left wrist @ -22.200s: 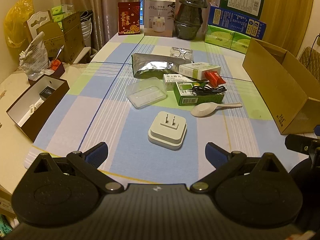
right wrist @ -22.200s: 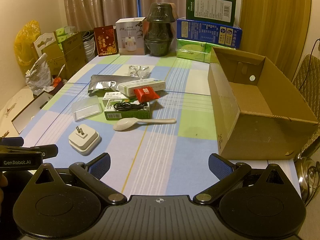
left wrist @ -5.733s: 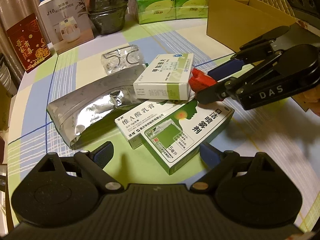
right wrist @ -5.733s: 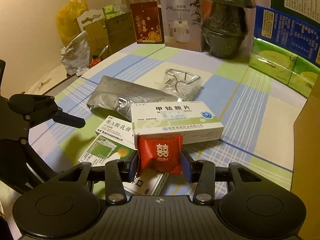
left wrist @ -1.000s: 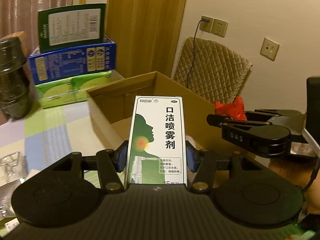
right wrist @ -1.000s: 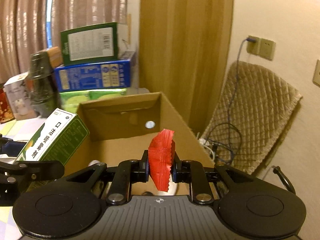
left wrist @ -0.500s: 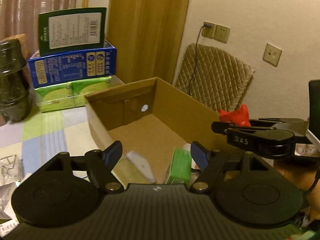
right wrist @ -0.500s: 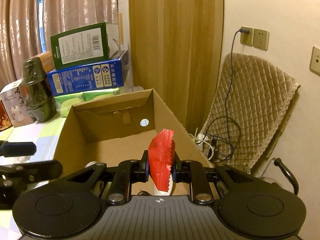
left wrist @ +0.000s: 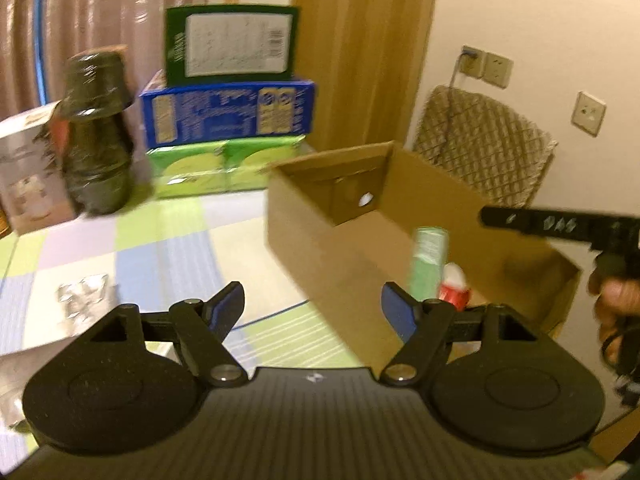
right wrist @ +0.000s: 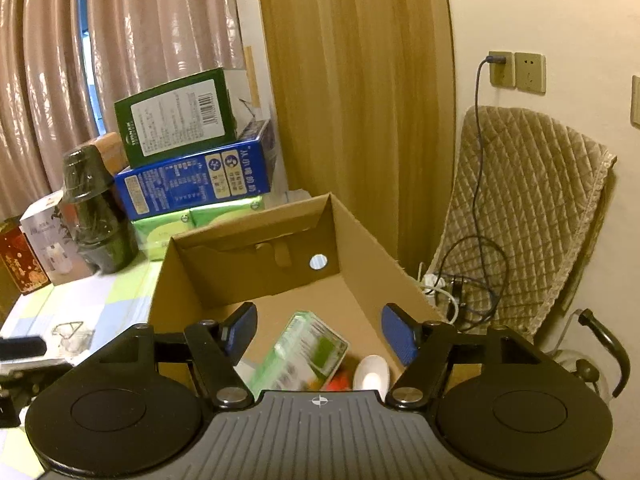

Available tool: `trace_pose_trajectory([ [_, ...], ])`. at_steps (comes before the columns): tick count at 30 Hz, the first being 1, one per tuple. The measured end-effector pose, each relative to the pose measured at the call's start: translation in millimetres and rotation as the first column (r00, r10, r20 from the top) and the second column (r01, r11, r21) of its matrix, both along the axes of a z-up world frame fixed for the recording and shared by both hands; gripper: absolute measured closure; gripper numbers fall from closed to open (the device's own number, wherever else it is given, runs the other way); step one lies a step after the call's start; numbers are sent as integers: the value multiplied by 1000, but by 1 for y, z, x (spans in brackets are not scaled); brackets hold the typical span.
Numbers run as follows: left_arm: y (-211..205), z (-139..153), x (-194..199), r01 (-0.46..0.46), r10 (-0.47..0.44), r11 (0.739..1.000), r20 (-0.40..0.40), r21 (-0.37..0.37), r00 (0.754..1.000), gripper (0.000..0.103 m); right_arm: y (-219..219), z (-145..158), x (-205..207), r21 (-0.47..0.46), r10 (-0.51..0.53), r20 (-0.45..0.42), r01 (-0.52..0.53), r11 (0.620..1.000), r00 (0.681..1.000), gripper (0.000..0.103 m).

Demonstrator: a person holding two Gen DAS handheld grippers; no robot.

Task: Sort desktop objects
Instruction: 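Return both tools from the cardboard box to the remaining items on the table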

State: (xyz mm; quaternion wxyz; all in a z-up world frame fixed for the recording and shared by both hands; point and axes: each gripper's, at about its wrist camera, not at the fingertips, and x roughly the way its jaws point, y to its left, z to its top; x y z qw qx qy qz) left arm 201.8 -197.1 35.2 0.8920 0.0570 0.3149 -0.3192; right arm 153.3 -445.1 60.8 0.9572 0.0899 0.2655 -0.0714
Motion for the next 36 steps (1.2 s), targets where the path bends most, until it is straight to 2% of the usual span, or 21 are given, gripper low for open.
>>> trace_pose_trajectory([
  [10,69,-17,3,-107,109,991,-19,81,994,31,54,5,10,-30,115,40,-114,993,993,37],
  [17,120,-29,4,-171,176,978,-32,121,984,28,123,4,19,-98,299,68,-292,951,952,37],
  [25,166,-42,0,-225,234,963,-45,151,971,24,169,-7,26,-97,414,32,-410,907,910,37],
  [36,183,-57,10,-211,225,959,-58,188,973,24,204,-31,34,-61,493,-63,-497,866,868,33],
])
